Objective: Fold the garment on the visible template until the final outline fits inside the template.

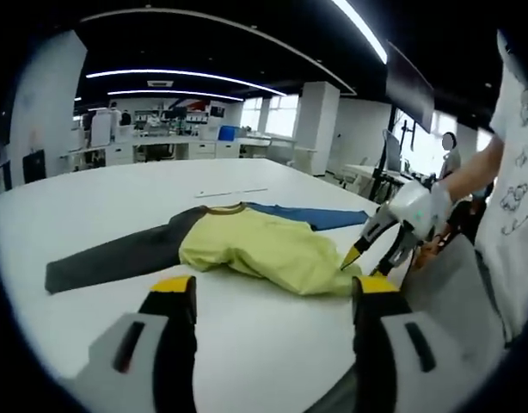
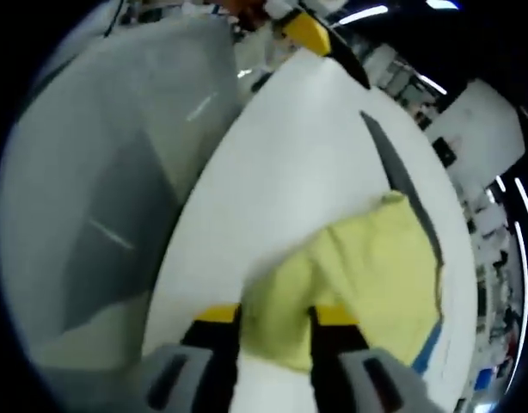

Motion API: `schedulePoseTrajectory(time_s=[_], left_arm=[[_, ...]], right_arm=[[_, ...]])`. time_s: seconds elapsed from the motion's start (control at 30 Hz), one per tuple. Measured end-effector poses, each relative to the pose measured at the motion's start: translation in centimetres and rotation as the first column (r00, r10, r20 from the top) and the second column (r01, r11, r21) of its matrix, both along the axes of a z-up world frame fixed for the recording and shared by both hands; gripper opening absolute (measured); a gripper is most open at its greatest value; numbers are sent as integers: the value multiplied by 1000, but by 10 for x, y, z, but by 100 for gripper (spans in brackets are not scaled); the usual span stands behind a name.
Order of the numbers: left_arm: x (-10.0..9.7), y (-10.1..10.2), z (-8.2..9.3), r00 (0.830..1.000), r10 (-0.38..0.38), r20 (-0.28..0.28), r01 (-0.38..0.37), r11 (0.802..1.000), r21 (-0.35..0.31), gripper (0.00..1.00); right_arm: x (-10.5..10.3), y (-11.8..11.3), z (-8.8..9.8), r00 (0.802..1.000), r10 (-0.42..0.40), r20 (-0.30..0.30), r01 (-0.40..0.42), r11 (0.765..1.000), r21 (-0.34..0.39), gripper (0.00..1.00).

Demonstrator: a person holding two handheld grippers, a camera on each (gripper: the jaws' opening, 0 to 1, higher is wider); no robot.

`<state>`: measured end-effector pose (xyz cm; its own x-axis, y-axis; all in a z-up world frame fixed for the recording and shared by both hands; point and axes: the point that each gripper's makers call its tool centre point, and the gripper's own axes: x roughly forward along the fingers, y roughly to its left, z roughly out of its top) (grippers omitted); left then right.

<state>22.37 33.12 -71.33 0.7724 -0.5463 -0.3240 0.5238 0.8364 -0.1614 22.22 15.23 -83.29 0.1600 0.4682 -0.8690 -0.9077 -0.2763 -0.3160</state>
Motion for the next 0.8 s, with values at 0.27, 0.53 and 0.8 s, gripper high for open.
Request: schedulePoseTrajectory(time_s=[0.27,0.53,0.8], left_arm=[[4,-4,2,1000,-17,9,17,1000,5,68],[7,-8,-1,999,-33,-1,33,999,3,64],[9,-9,-4,999,-33,-10,33,999,-4,63]], right_arm=[[7,2,-7,1000,-24,3,24,1000,-5,21],[15,5,-2,998,-35,44,35,999,14,2],[24,18,23,995,-91,33,87,992,94,0]])
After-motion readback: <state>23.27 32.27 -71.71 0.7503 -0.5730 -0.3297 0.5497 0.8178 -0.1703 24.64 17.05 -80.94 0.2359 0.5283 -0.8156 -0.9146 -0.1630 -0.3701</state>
